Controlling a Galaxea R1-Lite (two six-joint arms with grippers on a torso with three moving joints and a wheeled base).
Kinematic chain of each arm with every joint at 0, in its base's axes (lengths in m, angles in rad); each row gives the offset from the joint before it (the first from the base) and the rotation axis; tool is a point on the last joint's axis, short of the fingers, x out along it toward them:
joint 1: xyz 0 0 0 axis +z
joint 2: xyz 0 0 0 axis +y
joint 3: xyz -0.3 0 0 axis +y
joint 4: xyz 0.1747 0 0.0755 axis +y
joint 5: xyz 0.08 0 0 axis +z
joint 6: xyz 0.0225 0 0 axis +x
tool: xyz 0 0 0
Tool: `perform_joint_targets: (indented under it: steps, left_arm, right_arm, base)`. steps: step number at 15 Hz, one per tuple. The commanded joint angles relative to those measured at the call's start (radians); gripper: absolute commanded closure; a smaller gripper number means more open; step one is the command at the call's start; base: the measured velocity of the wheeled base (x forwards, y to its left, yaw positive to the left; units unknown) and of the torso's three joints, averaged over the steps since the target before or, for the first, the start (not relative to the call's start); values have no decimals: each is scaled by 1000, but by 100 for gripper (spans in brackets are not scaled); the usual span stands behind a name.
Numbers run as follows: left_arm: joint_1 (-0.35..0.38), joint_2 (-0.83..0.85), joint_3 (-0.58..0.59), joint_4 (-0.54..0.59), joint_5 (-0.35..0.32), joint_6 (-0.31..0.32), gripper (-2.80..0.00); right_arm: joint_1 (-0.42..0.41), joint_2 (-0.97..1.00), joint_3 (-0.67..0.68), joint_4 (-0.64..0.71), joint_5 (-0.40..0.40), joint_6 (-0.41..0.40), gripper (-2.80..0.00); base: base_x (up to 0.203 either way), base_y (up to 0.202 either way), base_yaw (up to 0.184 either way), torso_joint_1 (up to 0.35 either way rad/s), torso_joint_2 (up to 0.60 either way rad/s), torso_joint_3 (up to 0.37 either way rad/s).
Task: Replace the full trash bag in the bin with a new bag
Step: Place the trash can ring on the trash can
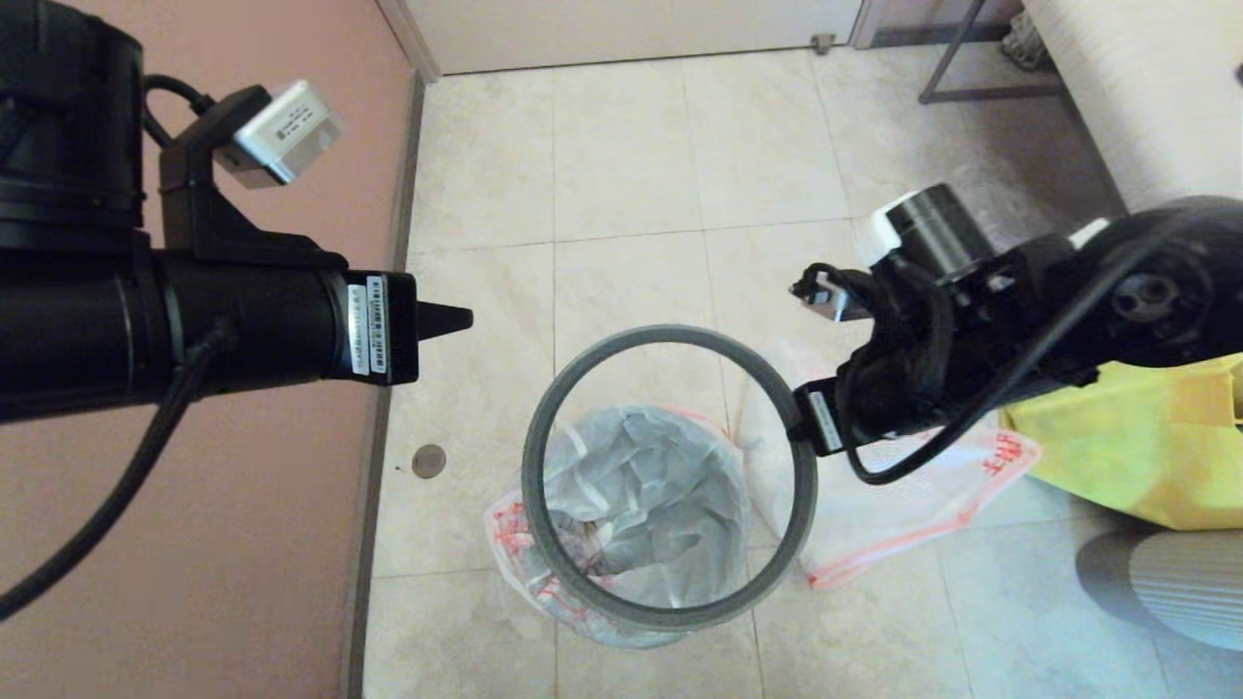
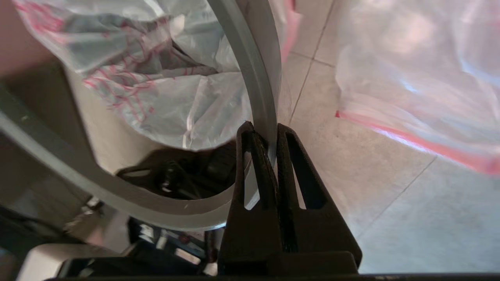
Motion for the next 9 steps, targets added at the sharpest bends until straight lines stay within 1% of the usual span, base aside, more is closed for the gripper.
perform_joint_targets:
  steps: [1,4,9]
  left_arm:
    - [9,0,-1,2,-1,-1,0]
    - [10,-4,-2,1,-2,-1,0]
    - [11,-12,-7,4,-2,-1,0]
  right_arm:
    - [29,130,-69,12,-10,-6,0]
    - [35,227,-133,18,-31,-26,0]
    - [25,324,-224,22,-36,-45,0]
  base:
    - [0,0,0,0,0,0]
    - [0,0,0,0,0,0]
    - [0,0,0,0,0,0]
